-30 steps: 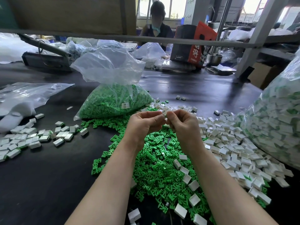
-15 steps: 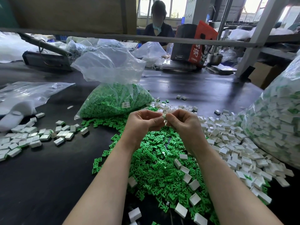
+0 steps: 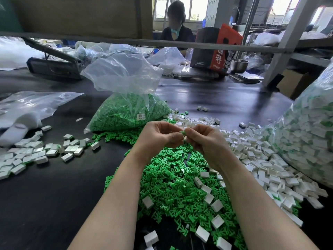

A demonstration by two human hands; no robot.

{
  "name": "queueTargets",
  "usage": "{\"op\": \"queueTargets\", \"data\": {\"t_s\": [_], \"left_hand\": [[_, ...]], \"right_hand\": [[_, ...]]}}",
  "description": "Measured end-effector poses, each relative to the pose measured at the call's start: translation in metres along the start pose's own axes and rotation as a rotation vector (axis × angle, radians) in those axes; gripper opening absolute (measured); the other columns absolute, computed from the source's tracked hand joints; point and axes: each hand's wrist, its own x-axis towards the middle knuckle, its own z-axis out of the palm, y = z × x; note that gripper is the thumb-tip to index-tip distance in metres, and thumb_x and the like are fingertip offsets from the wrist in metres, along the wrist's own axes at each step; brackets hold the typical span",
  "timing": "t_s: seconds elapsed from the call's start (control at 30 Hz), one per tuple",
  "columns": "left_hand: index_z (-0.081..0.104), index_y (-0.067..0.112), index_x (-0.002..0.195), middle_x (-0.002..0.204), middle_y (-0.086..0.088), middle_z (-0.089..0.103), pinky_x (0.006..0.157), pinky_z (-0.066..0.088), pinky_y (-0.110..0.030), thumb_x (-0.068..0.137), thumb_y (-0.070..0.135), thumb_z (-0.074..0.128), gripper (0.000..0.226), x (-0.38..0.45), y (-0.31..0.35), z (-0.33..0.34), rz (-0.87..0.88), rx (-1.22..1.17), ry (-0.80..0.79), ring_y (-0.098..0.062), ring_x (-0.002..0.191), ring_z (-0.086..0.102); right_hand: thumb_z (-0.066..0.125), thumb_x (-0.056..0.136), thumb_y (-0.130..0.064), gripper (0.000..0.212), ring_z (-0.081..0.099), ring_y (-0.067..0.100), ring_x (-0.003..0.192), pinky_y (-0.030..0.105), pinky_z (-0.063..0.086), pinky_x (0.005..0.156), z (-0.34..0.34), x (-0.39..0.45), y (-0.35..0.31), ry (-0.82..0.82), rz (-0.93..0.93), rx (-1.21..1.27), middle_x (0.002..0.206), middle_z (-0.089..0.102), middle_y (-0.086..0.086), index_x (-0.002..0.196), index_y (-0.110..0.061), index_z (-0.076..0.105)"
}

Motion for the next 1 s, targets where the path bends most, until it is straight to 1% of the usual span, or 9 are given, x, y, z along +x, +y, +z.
{"op": "queueTargets", "data": {"t_s": [0.13, 0.23, 0.33, 0.47, 0.57, 0.7, 0.8, 0.87, 1.0], "left_hand": [[0.069, 0.007, 0.093, 0.079, -0.015, 0.073, 0.063, 0.058, -0.027, 0.084, 0.002, 0.068, 0.009, 0.0, -0.001, -0.003, -0.017, -0.061, -0.017, -0.02, 0.067, 0.07], [0.071, 0.007, 0.093, 0.074, -0.009, 0.071, 0.062, 0.054, -0.026, 0.089, 0.004, 0.065, 0.008, 0.001, -0.004, -0.003, 0.001, -0.017, -0.008, -0.019, 0.067, 0.064], [0.068, 0.005, 0.095, 0.072, -0.005, 0.069, 0.056, 0.047, -0.021, 0.094, 0.01, 0.061, 0.009, 0.002, -0.007, -0.003, -0.007, 0.08, -0.026, -0.014, 0.062, 0.059], [0.053, 0.012, 0.081, 0.066, -0.001, 0.056, 0.051, 0.037, -0.016, 0.103, 0.025, 0.045, 0.027, 0.002, -0.008, 0.002, -0.045, 0.237, -0.136, -0.006, 0.053, 0.046], [0.049, 0.01, 0.08, 0.064, 0.0, 0.047, 0.051, 0.034, -0.016, 0.105, 0.022, 0.037, 0.03, 0.0, -0.01, 0.007, -0.064, 0.187, -0.176, -0.005, 0.052, 0.041], [0.048, 0.015, 0.078, 0.064, 0.003, 0.042, 0.047, 0.032, -0.012, 0.105, 0.02, 0.038, 0.03, -0.002, -0.012, 0.006, -0.098, 0.142, -0.2, -0.003, 0.051, 0.037], [0.05, 0.023, 0.07, 0.061, 0.006, 0.038, 0.046, 0.027, -0.015, 0.105, 0.021, 0.038, 0.037, -0.002, -0.014, 0.005, -0.118, 0.104, -0.232, -0.004, 0.05, 0.032], [0.046, 0.023, 0.068, 0.06, 0.007, 0.036, 0.046, 0.023, -0.018, 0.105, 0.022, 0.037, 0.038, -0.002, -0.016, 0.007, -0.127, 0.108, -0.246, -0.007, 0.05, 0.028], [0.043, 0.021, 0.07, 0.056, 0.01, 0.036, 0.044, 0.022, -0.017, 0.106, 0.021, 0.036, 0.036, -0.002, -0.02, 0.007, -0.154, 0.087, -0.277, -0.005, 0.048, 0.027]], "right_hand": [[0.055, 0.099, -0.018, 0.022, 0.049, 0.014, 0.055, 0.031, 0.042, 0.056, 0.006, 0.002, -0.002, -0.018, -0.133, -0.437, 0.059, 0.056, -0.002, 0.078, -0.011, 0.058], [0.049, 0.102, -0.016, 0.031, 0.042, 0.006, 0.049, 0.022, 0.036, 0.051, 0.01, 0.003, 0.0, -0.035, -0.142, -0.549, 0.056, 0.048, -0.008, 0.071, -0.016, 0.053], [0.047, 0.102, -0.014, 0.033, 0.04, 0.007, 0.051, 0.023, 0.035, 0.052, 0.011, 0.003, 0.003, -0.02, -0.128, -0.513, 0.056, 0.046, -0.009, 0.069, -0.016, 0.051], [0.045, 0.103, -0.011, 0.03, 0.041, 0.014, 0.058, 0.028, 0.035, 0.056, 0.01, 0.002, 0.003, -0.026, -0.091, -0.387, 0.06, 0.047, -0.004, 0.073, -0.011, 0.051], [0.043, 0.103, -0.012, 0.029, 0.038, 0.008, 0.053, 0.02, 0.033, 0.052, 0.009, 0.001, 0.005, -0.052, -0.01, -0.274, 0.058, 0.044, -0.005, 0.075, -0.009, 0.049], [0.042, 0.104, -0.016, 0.034, 0.034, 0.007, 0.046, 0.017, 0.03, 0.046, 0.006, 0.0, 0.007, -0.113, 0.071, -0.262, 0.054, 0.041, -0.005, 0.071, -0.011, 0.049], [0.042, 0.104, -0.017, 0.033, 0.029, 0.007, 0.045, 0.016, 0.027, 0.044, 0.003, -0.001, 0.008, -0.169, 0.115, -0.192, 0.054, 0.037, -0.005, 0.071, -0.014, 0.048], [0.041, 0.104, -0.018, 0.033, 0.028, 0.007, 0.044, 0.016, 0.026, 0.043, 0.001, -0.002, 0.01, -0.188, 0.14, -0.156, 0.053, 0.035, -0.005, 0.072, -0.014, 0.047], [0.043, 0.104, -0.019, 0.031, 0.027, 0.007, 0.047, 0.017, 0.025, 0.043, -0.001, -0.003, 0.012, -0.213, 0.172, -0.134, 0.057, 0.037, -0.004, 0.075, -0.015, 0.05]]}}
